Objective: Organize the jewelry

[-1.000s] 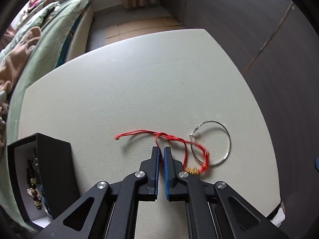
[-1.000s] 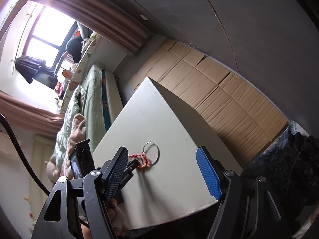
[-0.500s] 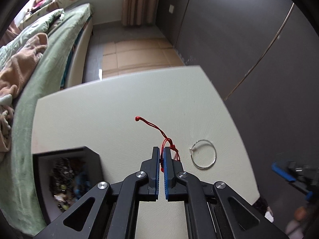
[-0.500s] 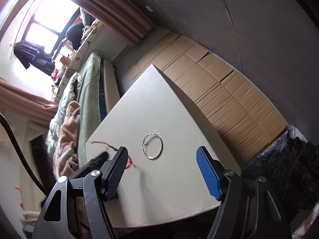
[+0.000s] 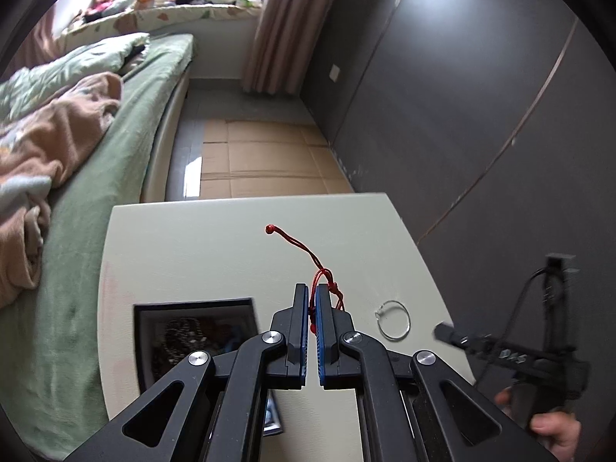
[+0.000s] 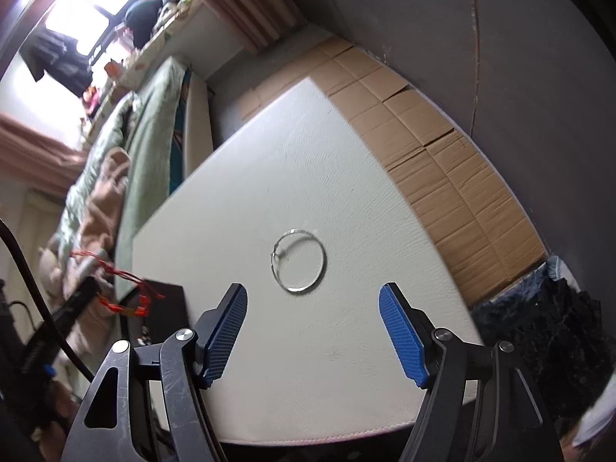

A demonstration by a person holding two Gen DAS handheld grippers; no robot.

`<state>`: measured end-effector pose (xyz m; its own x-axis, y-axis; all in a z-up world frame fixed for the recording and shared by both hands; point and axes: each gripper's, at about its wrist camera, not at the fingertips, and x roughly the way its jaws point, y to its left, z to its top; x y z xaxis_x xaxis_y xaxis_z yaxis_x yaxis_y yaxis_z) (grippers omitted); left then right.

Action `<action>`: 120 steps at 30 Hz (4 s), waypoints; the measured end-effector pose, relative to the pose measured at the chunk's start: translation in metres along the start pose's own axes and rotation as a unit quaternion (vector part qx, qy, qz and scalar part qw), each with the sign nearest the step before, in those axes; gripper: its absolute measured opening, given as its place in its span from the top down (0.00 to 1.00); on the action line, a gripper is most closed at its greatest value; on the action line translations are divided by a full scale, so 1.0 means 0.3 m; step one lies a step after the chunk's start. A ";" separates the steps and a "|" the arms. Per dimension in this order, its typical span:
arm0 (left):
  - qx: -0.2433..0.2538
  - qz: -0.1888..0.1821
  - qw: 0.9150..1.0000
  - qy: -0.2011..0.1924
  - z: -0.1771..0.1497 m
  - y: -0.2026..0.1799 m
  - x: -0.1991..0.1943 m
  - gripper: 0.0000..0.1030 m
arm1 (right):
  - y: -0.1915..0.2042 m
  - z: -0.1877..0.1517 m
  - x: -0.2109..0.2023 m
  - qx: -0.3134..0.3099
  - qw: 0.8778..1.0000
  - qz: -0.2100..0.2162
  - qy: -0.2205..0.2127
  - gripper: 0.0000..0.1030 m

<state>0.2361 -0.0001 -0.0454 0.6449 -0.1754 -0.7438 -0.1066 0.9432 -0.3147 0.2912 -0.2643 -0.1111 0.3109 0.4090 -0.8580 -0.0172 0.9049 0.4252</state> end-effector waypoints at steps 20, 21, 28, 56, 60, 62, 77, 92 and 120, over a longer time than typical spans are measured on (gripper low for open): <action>-0.055 -0.006 0.998 0.001 0.010 0.257 -0.065 0.97 | 0.157 0.044 0.188 -0.008 1.000 -0.026 -0.015 0.60; -0.056 -0.007 0.998 0.004 0.010 0.264 -0.064 0.97 | 0.167 0.045 0.193 -0.011 0.999 -0.033 -0.017 0.61; -0.064 -0.022 0.997 0.027 0.003 0.295 -0.050 0.97 | 0.213 0.041 0.231 -0.052 0.991 -0.117 -0.031 0.74; -0.122 -0.029 0.991 0.036 -0.002 0.395 -0.066 0.34 | 0.329 -0.047 0.002 -0.093 0.991 0.068 -0.073 0.97; -0.123 -0.018 0.992 0.028 0.004 0.422 -0.082 0.34 | 0.410 -0.069 -0.002 -0.111 0.984 0.120 -0.068 0.97; -0.126 -0.015 0.992 0.025 0.006 0.438 -0.090 0.34 | 0.460 -0.076 0.012 -0.120 0.981 0.140 -0.062 0.97; -0.159 -0.003 0.987 0.007 0.012 0.535 -0.143 0.34 | 0.697 -0.233 0.162 -0.181 0.961 0.202 0.051 0.68; -0.118 0.002 0.993 0.021 -0.010 0.434 -0.138 0.34 | 0.491 -0.173 -0.006 -0.144 0.979 0.141 -0.007 0.42; 0.016 0.067 0.996 -0.054 -0.204 0.076 -0.206 0.01 | 0.192 -0.196 -0.277 -0.160 0.983 0.044 -0.076 0.00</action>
<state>0.1475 0.0152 -0.0427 0.7041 -0.0176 -0.7099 -0.1745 0.9648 -0.1970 0.2086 -0.2394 -0.0322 0.4324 0.4870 -0.7588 -0.3406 0.8675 0.3627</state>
